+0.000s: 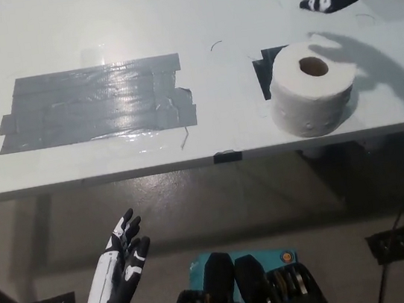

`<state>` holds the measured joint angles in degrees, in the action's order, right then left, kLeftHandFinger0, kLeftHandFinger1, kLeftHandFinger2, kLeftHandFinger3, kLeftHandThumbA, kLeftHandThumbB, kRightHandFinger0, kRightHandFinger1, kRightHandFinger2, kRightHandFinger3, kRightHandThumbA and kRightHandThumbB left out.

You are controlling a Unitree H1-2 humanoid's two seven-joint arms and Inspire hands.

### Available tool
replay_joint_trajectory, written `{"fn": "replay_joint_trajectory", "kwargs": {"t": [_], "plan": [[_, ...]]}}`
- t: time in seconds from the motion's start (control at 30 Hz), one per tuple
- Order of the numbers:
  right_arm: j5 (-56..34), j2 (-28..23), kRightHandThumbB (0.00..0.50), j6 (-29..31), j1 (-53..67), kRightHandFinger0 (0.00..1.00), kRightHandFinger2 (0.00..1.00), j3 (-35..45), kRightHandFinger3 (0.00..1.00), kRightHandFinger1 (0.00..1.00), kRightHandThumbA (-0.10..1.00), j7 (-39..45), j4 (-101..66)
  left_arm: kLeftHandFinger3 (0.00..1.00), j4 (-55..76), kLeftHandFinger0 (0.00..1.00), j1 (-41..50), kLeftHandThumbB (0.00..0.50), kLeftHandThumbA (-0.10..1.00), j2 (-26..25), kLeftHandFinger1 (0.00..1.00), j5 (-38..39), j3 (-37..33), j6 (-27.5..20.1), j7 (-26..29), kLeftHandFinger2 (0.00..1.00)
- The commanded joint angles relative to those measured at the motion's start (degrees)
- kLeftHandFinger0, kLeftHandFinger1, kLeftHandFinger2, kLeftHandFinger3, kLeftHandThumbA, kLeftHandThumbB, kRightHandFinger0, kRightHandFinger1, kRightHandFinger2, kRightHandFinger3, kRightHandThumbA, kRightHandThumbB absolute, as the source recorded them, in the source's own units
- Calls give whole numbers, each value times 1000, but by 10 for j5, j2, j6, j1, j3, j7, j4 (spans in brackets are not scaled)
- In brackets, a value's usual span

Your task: A toilet paper roll is kept on the black spot on the desk infront of the robot and the robot inserts its right thumb into the hole in the centre to grab the roll. Then it passes the roll to a person.

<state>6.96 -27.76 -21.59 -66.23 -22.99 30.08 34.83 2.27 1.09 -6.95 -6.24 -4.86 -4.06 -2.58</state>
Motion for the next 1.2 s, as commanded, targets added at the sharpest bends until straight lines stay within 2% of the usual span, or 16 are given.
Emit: {"fn": "replay_joint_trajectory", "kwargs": {"t": [0.0,0.1,0.13,0.27,0.4,0.43,0.47,0.53,0.6,0.67,0.7,0.73,0.8,0.93,1.07,1.17], "plan": [[38,9,373,-18,-153,1000,1000,-51,1000,1000,643,138,165,1000,31,1000,-15,7,840,-5,1000,-6,0,-11,-5,1000],[50,21,367,10,-173,1000,1000,-74,1000,1000,670,152,222,1000,32,1000,-14,8,834,-5,1000,-8,0,-13,-4,1000],[62,27,400,17,-178,1000,1000,-91,1000,1000,732,161,242,1000,34,1000,-7,4,828,-3,1000,-11,-2,-16,-3,1000],[71,43,435,62,-192,1000,1000,-115,1000,1000,809,173,296,1000,41,1000,-3,6,809,-2,1000,-9,-2,-6,-4,1000],[77,54,400,52,-195,1000,1000,-120,1000,1000,793,181,307,1000,46,1000,5,13,803,-2,1000,-13,-4,-7,-3,1000],[80,57,405,54,-196,1000,1000,-120,1000,1000,774,182,315,1000,47,1000,5,14,803,-2,1000,-11,-4,-5,-4,1000],[81,57,374,71,-200,1000,1000,-121,1000,1000,786,197,322,1000,47,1000,4,17,804,-2,1000,-10,-4,-3,-5,1000],[85,56,383,95,-203,1000,1000,-123,1000,1000,802,203,328,1000,46,1000,1,17,804,-3,1000,-11,-4,-5,-4,1000],[90,60,429,83,-203,1000,1000,-119,1000,1000,792,196,333,1000,46,1000,2,10,805,-4,1000,-16,-5,-6,-4,1000],[95,61,433,99,-204,1000,1000,-121,1000,1000,827,204,337,1000,50,1000,2,9,798,-3,1000,-14,-5,-1,-5,1000],[97,63,462,105,-204,1000,1000,-120,1000,1000,891,209,339,1000,52,1000,3,8,794,-3,1000,-15,-5,1,-5,1000],[99,62,463,117,-204,1000,1000,-121,1000,1000,915,214,338,1000,52,1000,3,8,791,-3,1000,-14,-5,2,-5,1000],[107,67,500,110,-208,1000,1000,-123,1000,1000,991,219,348,1000,52,1000,3,6,761,-3,1000,-13,-5,1,-6,1000],[118,71,456,112,-216,1000,1000,-123,1000,1000,1000,226,363,1000,52,1000,-7,16,755,-2,1000,-12,-4,11,-7,1000],[135,74,500,81,-211,1000,1000,-124,1000,1000,1000,197,364,1000,54,1000,-8,15,749,-2,1000,-14,-3,13,-7,1000],[145,72,482,86,-211,1000,1000,-127,1000,1000,1000,193,376,1000,54,1000,-9,14,746,-2,1000,-15,-4,11,-7,1000]]}}
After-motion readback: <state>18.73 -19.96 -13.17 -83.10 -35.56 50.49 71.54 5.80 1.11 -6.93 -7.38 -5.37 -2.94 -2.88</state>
